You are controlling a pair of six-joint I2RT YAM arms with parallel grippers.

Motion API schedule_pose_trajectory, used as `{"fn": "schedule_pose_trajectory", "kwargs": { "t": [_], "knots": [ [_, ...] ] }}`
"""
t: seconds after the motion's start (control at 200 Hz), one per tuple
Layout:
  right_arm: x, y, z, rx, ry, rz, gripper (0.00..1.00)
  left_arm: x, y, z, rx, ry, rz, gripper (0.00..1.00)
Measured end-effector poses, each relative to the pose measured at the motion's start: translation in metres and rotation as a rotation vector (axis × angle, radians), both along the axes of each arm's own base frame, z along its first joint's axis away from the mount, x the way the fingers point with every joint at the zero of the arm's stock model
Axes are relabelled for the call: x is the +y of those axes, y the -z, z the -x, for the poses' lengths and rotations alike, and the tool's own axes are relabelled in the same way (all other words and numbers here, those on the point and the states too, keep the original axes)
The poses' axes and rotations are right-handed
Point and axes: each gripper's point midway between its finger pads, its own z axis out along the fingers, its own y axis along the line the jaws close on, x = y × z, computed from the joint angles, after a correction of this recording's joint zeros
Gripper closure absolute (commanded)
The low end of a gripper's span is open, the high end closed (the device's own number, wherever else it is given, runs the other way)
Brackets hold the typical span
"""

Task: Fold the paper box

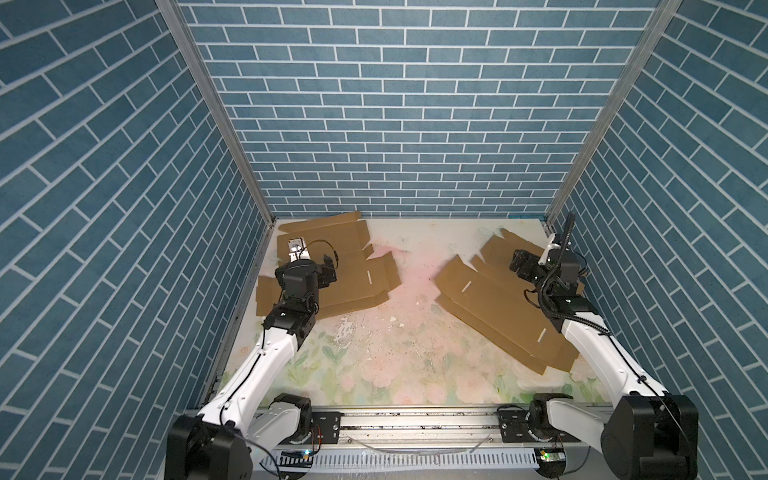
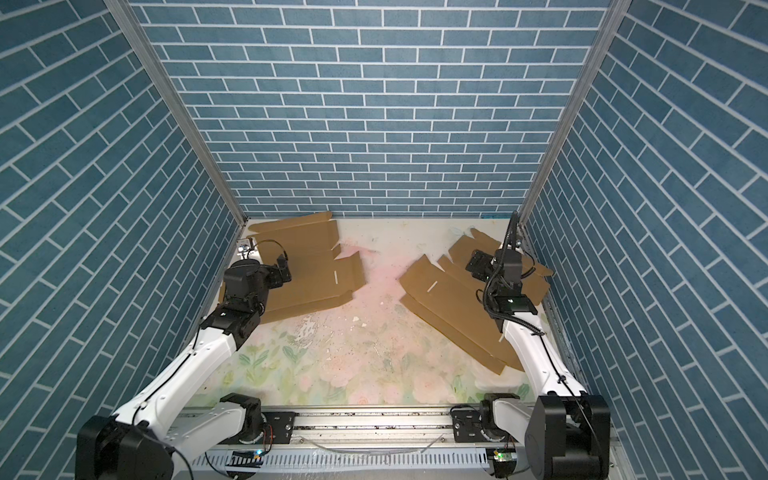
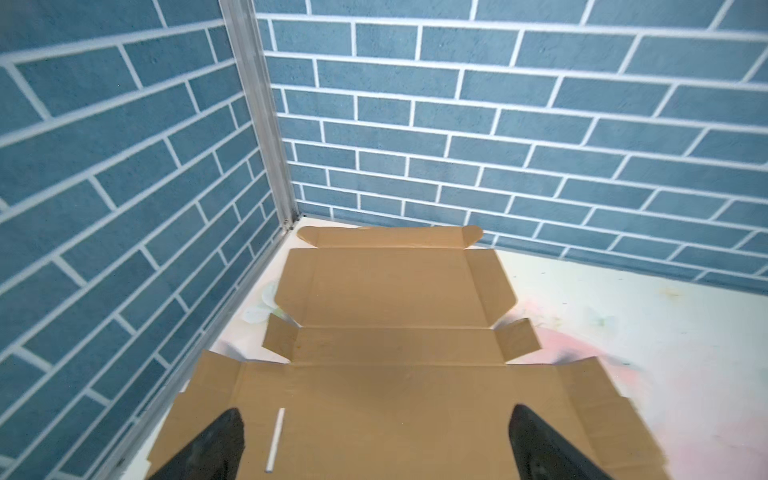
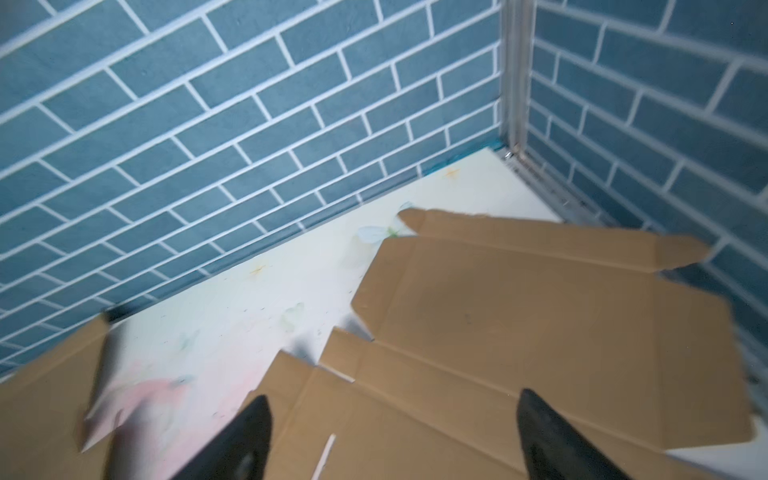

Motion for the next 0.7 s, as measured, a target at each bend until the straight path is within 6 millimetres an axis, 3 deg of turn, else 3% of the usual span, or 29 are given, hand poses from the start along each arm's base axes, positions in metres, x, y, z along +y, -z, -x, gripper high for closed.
{"fn": "schedule_pose_trajectory", "kwargs": {
  "t": [0.1, 0.205, 0.42, 0.7],
  "knots": [
    [0.032, 0.032, 0.009, 0.123, -0.047, -0.154, 0.25, -0.009, 0.008, 0.003, 0.047, 0.064, 0.080, 0.14],
    [0.086, 0.058, 0.024, 0.248, -0.130, -0.245, 0.27, -0.025, 0.031, 0.002, 0.148, 0.127, 0.139, 0.19],
    [0.179, 0.103, 0.059, 0.448, -0.255, -0.258, 0.31, -0.037, 0.074, 0.005, 0.304, 0.150, 0.199, 0.20],
    [0.272, 0.132, 0.072, 0.548, -0.313, -0.296, 0.34, -0.035, 0.117, 0.000, 0.444, 0.102, 0.200, 0.20]
  ]
}}
